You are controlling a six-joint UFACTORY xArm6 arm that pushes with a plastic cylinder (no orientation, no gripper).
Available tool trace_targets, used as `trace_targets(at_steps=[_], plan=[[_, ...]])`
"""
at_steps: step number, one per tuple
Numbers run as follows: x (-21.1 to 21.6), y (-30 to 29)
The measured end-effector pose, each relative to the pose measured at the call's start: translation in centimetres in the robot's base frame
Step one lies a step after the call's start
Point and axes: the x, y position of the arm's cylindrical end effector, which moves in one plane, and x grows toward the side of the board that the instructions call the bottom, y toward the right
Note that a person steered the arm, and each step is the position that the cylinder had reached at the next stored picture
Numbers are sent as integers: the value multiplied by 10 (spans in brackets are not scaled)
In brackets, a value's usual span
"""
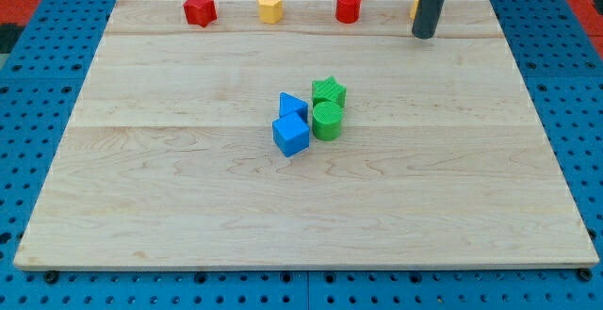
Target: Put the green star at the bottom side of the red star
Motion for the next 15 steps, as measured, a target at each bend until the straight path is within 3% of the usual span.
trace_targets(at_steps=[5,7,9,12,13,15], plan=[[13,4],[80,-14],[93,-22],[100,-68],[131,-66],[123,-166]])
